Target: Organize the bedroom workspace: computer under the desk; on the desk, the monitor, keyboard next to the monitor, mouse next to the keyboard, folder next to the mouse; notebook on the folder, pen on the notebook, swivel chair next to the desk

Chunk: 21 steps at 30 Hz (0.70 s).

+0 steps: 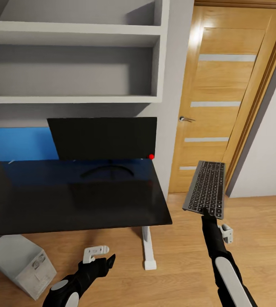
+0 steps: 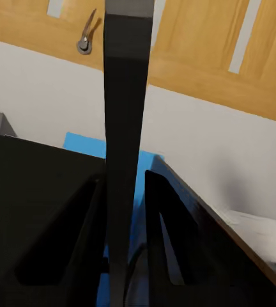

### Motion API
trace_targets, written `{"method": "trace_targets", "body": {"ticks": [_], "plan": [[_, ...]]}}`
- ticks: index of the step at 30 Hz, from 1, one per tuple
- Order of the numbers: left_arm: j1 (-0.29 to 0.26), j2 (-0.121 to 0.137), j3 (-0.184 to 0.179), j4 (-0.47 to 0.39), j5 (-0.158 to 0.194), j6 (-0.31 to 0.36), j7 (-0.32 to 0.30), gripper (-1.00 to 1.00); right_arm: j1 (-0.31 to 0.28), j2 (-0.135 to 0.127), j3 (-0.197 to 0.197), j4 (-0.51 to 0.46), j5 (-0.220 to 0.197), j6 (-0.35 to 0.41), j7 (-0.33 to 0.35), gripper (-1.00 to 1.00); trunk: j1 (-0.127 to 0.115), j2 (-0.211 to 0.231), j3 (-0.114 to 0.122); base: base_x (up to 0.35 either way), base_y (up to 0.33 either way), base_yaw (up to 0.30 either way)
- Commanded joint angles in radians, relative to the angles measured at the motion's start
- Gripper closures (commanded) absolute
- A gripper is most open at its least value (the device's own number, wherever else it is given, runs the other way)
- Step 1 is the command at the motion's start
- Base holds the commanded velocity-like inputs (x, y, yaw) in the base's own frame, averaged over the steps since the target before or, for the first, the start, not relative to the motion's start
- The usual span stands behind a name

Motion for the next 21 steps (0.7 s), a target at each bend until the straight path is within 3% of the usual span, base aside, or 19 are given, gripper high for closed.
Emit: {"method": "trace_targets", "body": {"ticks": [1,6,8,15,21], "plan": [[-0.001,0.003,0.005,-0.007,0.011,0.002,0.013,-1.00,0.005,-0.005,0.005,0.006,-0.016,-0.008,0.000,1.00,0.000,-0.001,-0.001,0.000,0.000,0.000],[-0.001,-0.005,0.033,-0.025,0.012,0.002,0.013,-1.00,0.034,0.003,0.032,0.032,-0.062,-0.035,-0.017,1.00,0.000,-0.001,-0.001,0.000,0.000,0.000],[-0.001,-0.009,0.034,-0.027,0.012,0.002,0.013,-1.00,0.045,0.014,0.040,0.045,-0.056,-0.029,-0.008,1.00,0.000,-0.001,-0.001,0.000,0.000,0.000],[-0.001,-0.011,0.038,-0.029,0.013,0.002,0.013,-1.00,0.044,0.053,0.006,0.075,-0.024,0.010,0.010,1.00,0.000,-0.001,-0.001,0.000,0.000,0.000],[-0.001,-0.011,0.038,-0.030,0.012,0.002,0.013,-1.00,0.044,0.058,0.007,0.078,-0.010,0.044,0.013,1.00,0.000,-0.001,-0.001,0.000,0.000,0.000]]}}
